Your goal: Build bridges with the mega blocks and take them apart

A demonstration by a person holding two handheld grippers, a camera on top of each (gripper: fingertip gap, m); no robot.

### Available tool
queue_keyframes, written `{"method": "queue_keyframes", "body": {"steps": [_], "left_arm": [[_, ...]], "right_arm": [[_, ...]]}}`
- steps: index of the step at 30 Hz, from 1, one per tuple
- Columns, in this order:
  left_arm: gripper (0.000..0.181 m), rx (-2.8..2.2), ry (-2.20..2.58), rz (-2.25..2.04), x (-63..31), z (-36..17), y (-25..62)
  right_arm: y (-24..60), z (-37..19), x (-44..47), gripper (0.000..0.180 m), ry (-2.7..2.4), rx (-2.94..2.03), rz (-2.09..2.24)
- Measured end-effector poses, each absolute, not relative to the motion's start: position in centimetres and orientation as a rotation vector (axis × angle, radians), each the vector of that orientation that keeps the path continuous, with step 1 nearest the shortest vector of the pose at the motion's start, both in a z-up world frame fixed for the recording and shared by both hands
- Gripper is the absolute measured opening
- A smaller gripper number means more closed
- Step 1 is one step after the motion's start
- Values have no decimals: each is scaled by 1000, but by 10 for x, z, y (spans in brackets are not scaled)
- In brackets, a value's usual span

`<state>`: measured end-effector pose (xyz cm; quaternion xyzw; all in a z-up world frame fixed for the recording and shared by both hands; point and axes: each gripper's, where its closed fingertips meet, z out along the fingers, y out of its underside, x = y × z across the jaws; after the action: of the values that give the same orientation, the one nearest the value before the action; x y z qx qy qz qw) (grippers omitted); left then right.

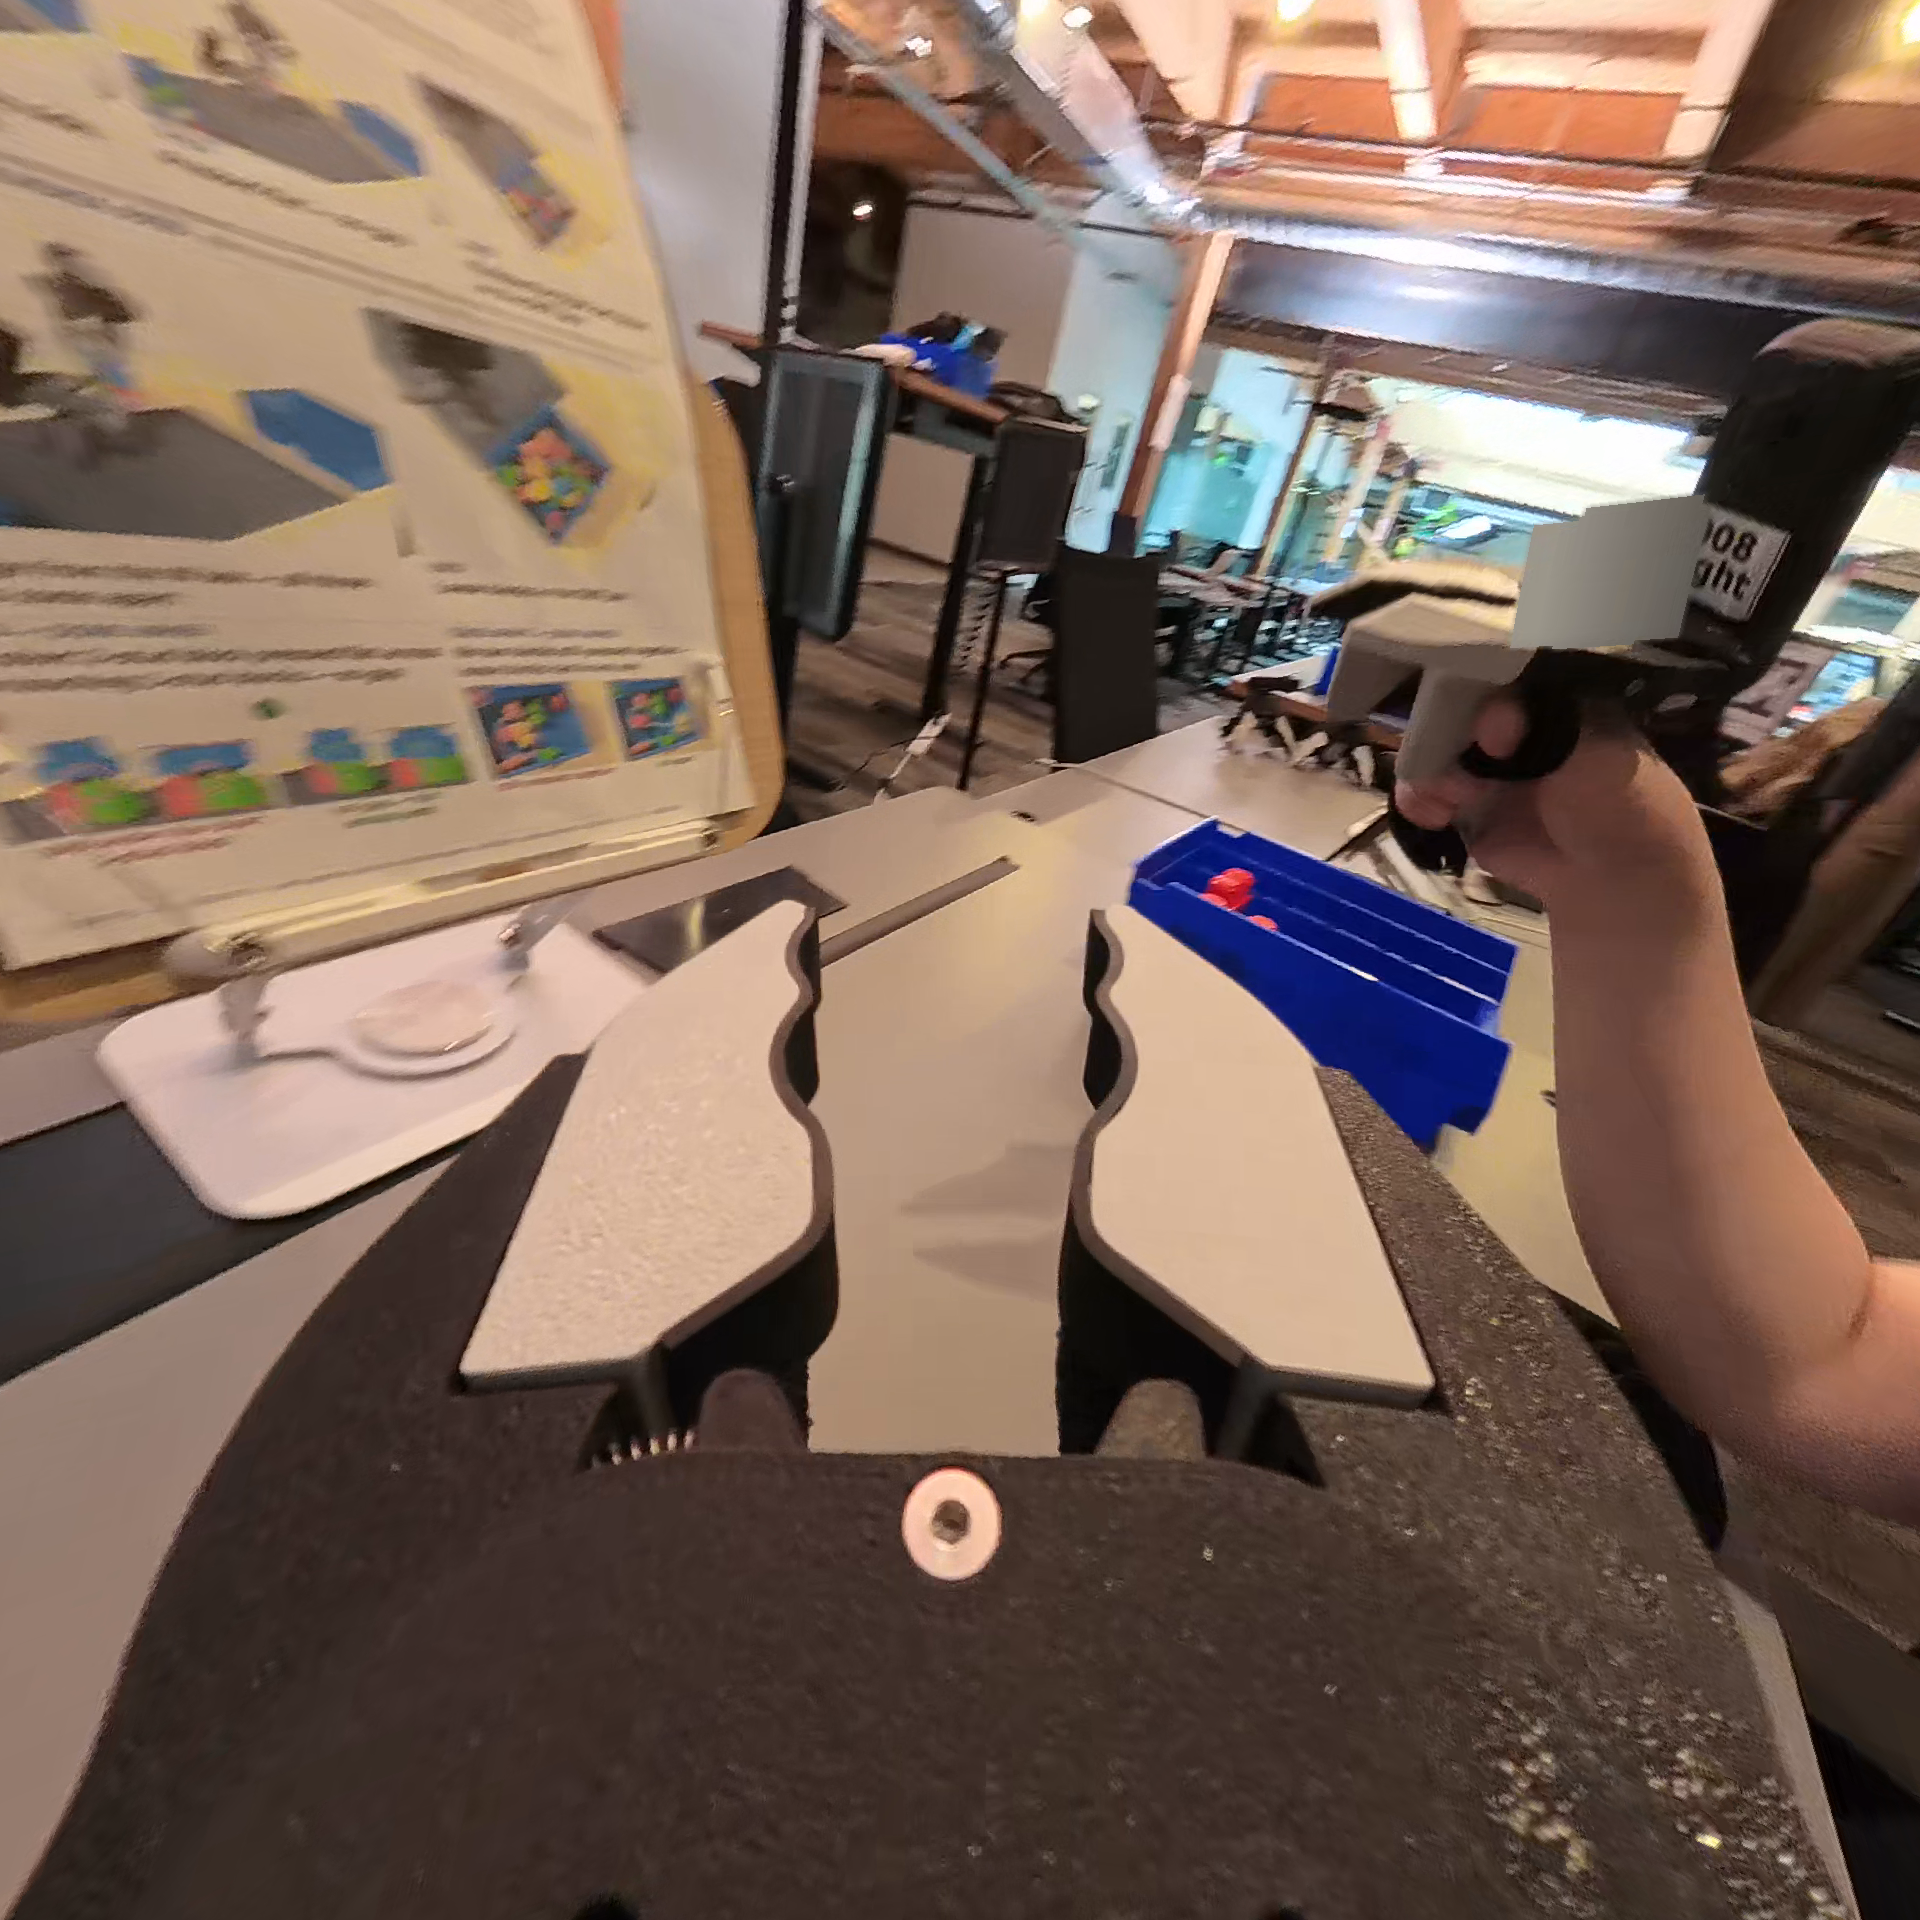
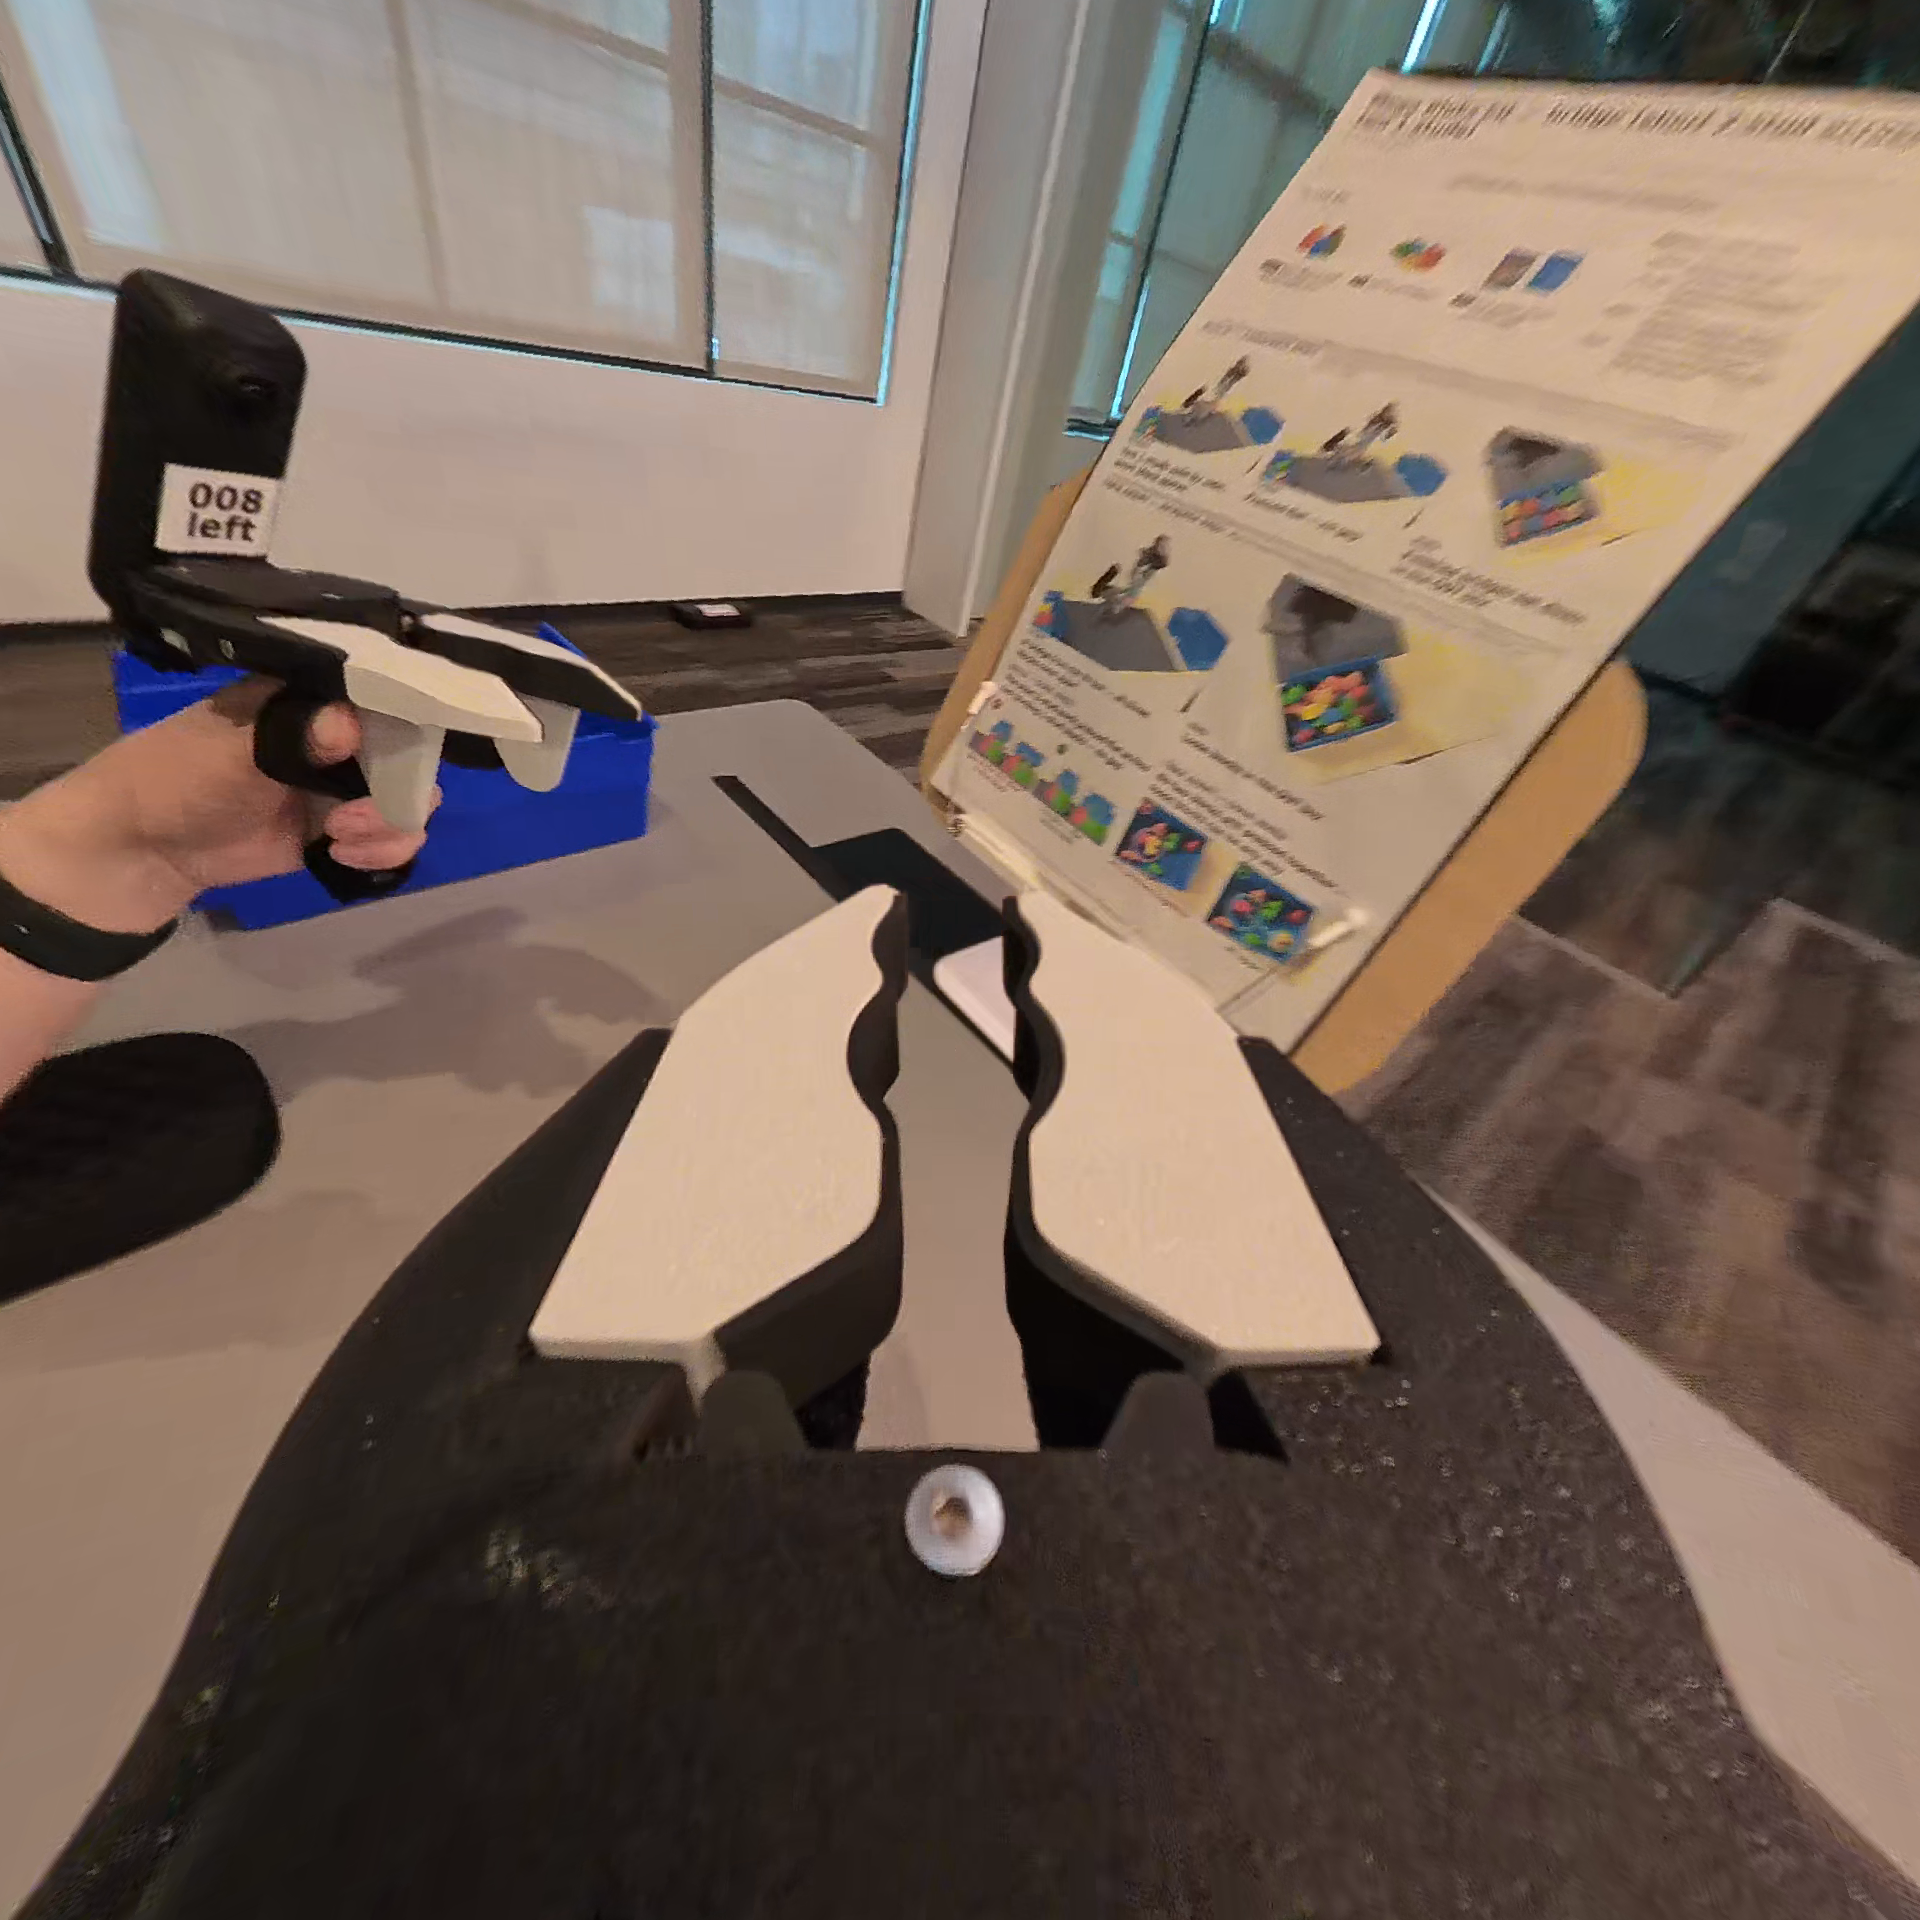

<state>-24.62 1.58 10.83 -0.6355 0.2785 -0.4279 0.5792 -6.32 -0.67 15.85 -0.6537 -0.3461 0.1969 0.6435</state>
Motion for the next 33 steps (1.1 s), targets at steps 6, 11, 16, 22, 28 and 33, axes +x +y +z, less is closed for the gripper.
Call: {"method": "queue_keyframes", "body": {"steps": [6,11,16,22,28,33], "left_arm": [[48,-1589,655,-797,-286,100,21],[38,-1823,863,-511,-342,84,-7],[48,-1935,920,-116,-458,70,-2],[53,-2170,1151,7,-551,-5,1],[50,-2239,1572,505,-598,-77,20],[52,-2274,1622,470,-609,-101,33]], "right_arm": [[15,108,-94,12,-771,-1528,659],[30,79,-83,12,-749,-1645,725],[40,71,-70,12,-734,-1685,694],[44,61,-71,11,-720,-1701,756],[34,68,-78,6,-672,-1629,999],[39,59,-71,5,-659,-1680,968]]}}
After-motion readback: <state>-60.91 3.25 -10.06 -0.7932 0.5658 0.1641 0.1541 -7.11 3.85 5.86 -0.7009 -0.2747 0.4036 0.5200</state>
